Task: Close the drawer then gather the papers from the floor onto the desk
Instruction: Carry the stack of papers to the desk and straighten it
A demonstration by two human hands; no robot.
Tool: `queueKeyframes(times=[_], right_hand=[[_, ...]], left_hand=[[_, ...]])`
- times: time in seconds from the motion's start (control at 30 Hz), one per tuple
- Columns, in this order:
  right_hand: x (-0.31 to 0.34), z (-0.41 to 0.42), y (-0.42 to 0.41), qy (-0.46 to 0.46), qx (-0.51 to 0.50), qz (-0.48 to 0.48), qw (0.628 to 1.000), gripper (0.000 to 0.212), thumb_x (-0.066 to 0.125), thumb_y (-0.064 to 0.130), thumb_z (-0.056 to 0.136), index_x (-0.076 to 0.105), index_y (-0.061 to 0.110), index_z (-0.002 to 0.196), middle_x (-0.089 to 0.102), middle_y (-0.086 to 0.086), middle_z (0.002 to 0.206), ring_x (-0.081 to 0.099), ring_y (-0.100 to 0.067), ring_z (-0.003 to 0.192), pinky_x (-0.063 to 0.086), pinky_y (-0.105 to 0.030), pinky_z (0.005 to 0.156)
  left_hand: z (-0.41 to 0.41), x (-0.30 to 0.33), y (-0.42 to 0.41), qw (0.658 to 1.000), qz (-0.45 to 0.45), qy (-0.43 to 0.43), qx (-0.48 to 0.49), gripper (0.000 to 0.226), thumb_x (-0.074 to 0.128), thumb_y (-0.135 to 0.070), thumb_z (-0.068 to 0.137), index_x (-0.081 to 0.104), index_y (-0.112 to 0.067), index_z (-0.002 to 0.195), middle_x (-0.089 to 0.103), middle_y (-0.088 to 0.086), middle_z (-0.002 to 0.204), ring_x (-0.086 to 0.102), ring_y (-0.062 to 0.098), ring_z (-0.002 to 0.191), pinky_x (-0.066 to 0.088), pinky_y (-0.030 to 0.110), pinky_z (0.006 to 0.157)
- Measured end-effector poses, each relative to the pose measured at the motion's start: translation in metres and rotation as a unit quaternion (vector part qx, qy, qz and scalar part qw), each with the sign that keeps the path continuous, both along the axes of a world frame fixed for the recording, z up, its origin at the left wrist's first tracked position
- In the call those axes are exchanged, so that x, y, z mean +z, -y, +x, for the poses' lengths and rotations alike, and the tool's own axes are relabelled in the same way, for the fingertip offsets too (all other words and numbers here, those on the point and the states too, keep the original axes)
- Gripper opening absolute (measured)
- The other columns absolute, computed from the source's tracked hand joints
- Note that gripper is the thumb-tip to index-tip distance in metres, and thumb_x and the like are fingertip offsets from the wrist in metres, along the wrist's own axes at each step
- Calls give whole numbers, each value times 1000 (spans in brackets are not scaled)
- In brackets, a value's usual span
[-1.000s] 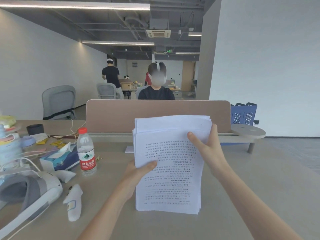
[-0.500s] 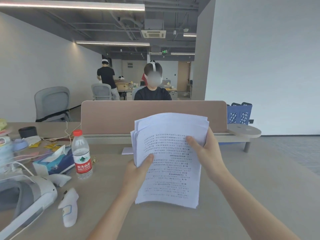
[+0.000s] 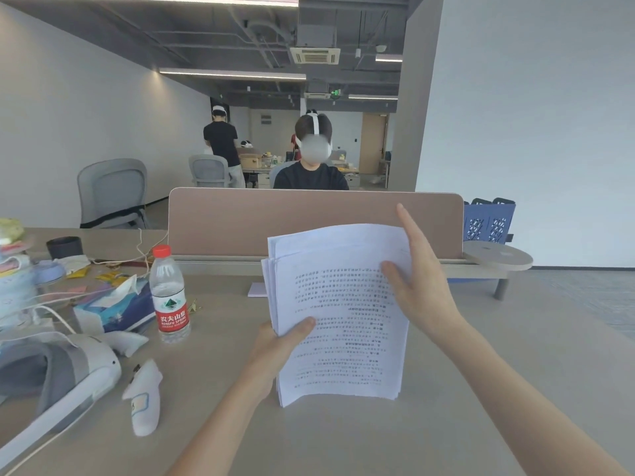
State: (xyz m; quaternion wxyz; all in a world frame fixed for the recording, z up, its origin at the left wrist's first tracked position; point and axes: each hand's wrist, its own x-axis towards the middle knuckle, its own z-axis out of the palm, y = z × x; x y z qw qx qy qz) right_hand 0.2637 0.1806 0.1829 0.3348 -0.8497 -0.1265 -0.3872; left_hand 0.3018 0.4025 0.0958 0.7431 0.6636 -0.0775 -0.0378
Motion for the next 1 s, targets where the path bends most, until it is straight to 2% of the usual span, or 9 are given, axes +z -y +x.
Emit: queueKeyframes(times=[0.1, 0.23, 0.43, 0.53, 0.6, 0.7, 0.77, 0.83, 1.0], right_hand=[[-1, 6, 6, -35, -16, -49, 998, 62, 57, 8, 97, 39, 35, 150, 51, 14, 138, 34, -15, 129, 33, -21, 98], [-1, 13, 17, -10, -28, -71, 997, 39, 62, 11, 94, 59, 24, 131, 59, -1, 122, 54, -12, 104, 39, -19, 87], [-1, 16, 22, 8, -6, -82, 997, 40, 60, 4, 94, 67, 24, 128, 60, 1, 113, 53, -1, 96, 35, 2, 88], [0, 15, 21, -14, 0, 1, 1000, 54, 63, 9, 94, 52, 31, 142, 57, 10, 128, 52, 9, 109, 36, 0, 93], [-8, 14, 20, -70, 63, 166, 982, 64, 65, 18, 95, 34, 37, 147, 52, 21, 138, 54, 16, 113, 41, -5, 97], [-37, 19, 19, -160, 108, 358, 914, 42, 61, 29, 98, 44, 29, 136, 69, -5, 124, 70, -15, 107, 55, -30, 87], [-59, 20, 17, -202, 102, 376, 899, 25, 54, 33, 101, 57, 21, 123, 72, -7, 119, 72, -17, 103, 52, -28, 78], [-80, 21, 11, -223, 109, 379, 891, 23, 51, 33, 103, 64, 23, 119, 75, 3, 116, 72, -13, 106, 54, -29, 82], [-94, 30, 1, -180, 100, 371, 906, 19, 53, 32, 102, 59, 35, 119, 75, 12, 115, 70, -13, 110, 55, -38, 91]], left_hand=[[4, -1, -2, 1000, 7, -8, -8, 13, 78, -28, 82, 77, -26, 95, 81, -5, 95, 77, 14, 89, 58, 34, 80], [9, -3, -3, 999, 21, -14, -35, 21, 75, -30, 84, 76, -22, 104, 80, -1, 102, 76, 19, 95, 58, 41, 88], [16, -5, -5, 997, 27, -7, -71, 25, 76, -27, 84, 75, -21, 108, 78, 2, 109, 74, 22, 102, 55, 43, 93], [18, -6, -6, 996, 30, -11, -80, 31, 78, -32, 79, 75, -22, 109, 78, 1, 110, 74, 22, 102, 54, 47, 98], [20, -8, -6, 996, 26, -12, -84, 33, 78, -34, 78, 75, -22, 109, 78, 1, 111, 74, 22, 103, 53, 47, 98], [21, -13, -5, 996, 12, -25, -90, 35, 78, -39, 76, 76, -24, 108, 78, 2, 112, 73, 23, 105, 52, 47, 98], [22, -20, -4, 996, 23, -38, -71, 39, 80, -46, 70, 77, -27, 104, 78, 1, 109, 74, 22, 103, 53, 48, 99], [23, -27, -1, 997, 40, -43, -52, 43, 81, -49, 65, 77, -28, 102, 79, -1, 106, 75, 20, 99, 54, 50, 97], [26, -31, 11, 999, 37, -29, 16, 33, 80, -46, 66, 78, -29, 94, 81, -5, 93, 77, 16, 88, 60, 42, 84]])
